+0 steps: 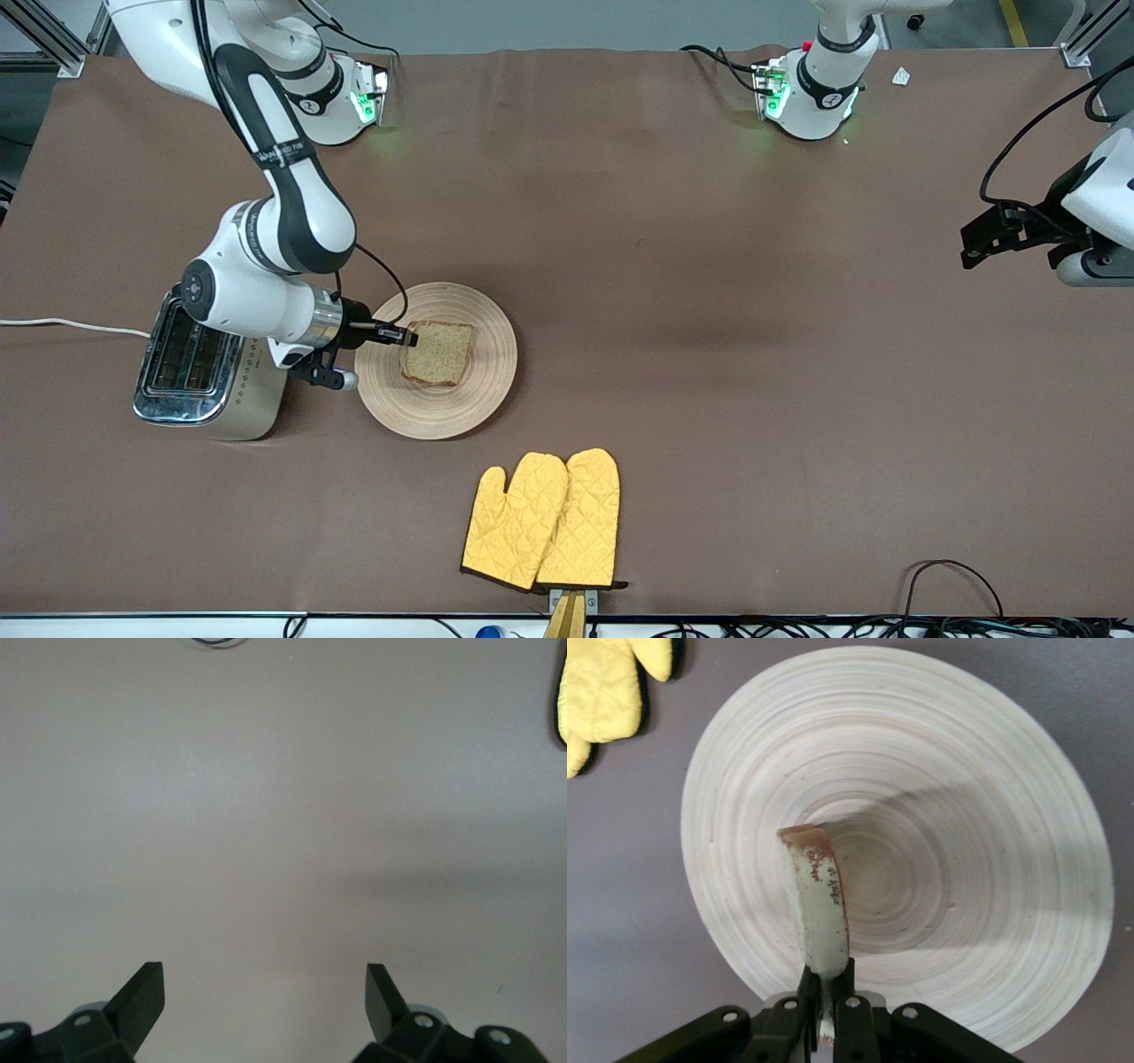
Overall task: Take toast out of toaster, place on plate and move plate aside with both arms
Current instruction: 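Carry the toast with the right gripper over the wooden plate, then lower the toast onto the plate and open the right gripper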
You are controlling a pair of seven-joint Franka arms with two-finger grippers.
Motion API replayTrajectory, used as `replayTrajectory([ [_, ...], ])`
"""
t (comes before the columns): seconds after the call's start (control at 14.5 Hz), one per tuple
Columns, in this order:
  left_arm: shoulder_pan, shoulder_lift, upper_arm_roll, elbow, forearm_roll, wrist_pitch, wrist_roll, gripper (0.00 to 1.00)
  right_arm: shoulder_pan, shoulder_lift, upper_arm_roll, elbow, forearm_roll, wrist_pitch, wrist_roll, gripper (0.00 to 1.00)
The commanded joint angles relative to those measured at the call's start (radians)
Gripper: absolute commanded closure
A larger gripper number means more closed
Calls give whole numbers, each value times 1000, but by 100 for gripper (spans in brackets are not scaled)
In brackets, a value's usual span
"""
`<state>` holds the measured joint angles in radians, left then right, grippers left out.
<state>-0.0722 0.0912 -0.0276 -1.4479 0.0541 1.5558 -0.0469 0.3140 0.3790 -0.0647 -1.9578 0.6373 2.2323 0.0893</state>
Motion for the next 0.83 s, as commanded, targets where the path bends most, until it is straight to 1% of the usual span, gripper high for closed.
replayTrajectory([
  [0.0, 3, 2, 2, 4, -11, 6, 4, 0, -56, -9, 6, -70, 57, 27, -136, 100],
  [0.21, 3, 2, 2, 4, -11, 6, 5, 0, -134, -11, 6, -122, 61, 6, -259, 100],
  [0.41, 5, 2, 2, 4, -11, 6, 4, 0, -148, -14, 5, -125, 61, -40, -260, 99],
  [0.48, 5, 2, 2, 4, -11, 6, 4, 0, -150, -14, 3, -122, 61, -54, -247, 91],
  [0.55, 5, 2, 2, 3, -11, 6, 4, 0, -150, -14, 3, -122, 61, -59, -247, 87],
  [0.62, 5, 2, 2, 3, -11, 4, 4, 0, -148, -14, 3, -122, 62, -59, -247, 89],
  [0.69, 5, 2, 2, 3, -11, 4, 4, 0, -144, -14, 5, -121, 62, -57, -247, 94],
  [0.76, 6, 2, 2, 3, -11, 4, 5, 0, -141, -12, 5, -121, 62, -53, -246, 95],
])
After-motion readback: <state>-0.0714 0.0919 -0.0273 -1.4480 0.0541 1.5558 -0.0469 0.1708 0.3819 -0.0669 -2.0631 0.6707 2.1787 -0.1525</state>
